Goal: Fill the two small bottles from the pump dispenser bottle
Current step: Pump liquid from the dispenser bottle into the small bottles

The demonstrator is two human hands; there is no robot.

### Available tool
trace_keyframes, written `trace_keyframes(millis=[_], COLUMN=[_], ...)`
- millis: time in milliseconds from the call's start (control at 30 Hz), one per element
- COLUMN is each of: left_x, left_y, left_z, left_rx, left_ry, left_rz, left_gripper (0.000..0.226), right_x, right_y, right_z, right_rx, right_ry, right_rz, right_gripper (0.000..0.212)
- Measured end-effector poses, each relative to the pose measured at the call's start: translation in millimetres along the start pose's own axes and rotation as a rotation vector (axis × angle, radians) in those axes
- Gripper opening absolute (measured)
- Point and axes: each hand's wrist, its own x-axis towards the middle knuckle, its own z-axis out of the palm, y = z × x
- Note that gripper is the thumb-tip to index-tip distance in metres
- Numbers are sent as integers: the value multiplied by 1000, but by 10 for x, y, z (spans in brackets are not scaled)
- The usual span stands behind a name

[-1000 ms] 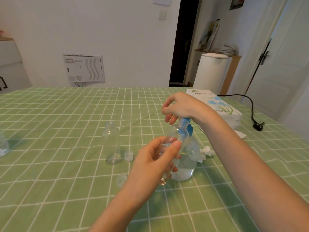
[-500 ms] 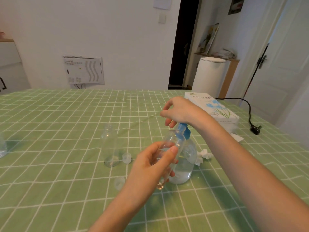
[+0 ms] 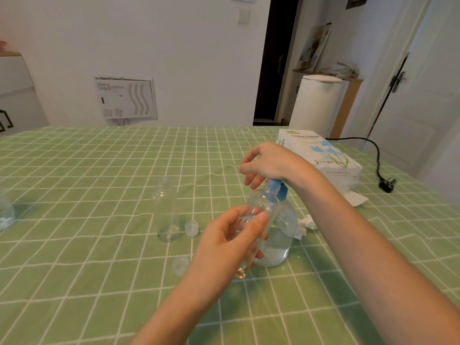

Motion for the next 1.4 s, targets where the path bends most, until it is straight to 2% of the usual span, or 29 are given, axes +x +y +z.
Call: trace_keyframes(millis=[300,667,933,1167,1400], left_x=[25,10,18,18,21], left_y=[22,-3,-15,40,32], left_z=[-12,-17,-17,-8,3], left_rx=[3,-20,-18,-26,-33], left_ry=[-4,0,11,12,12], left_rz=[26,13,17,24,21], left_gripper=[45,41,40,40,39], right_x=[13,-11,-7,-9,-12], right_y=[-70,-23,-9,-112,-80], right_z=[-98,0,7,-91,-70], right_rx=[-49,-26,-17,-102,-97], right_ry=[93,16,47,73,45], right_rz=[-62,-30,-27,-57,-30], right_gripper=[17,22,19,32,26])
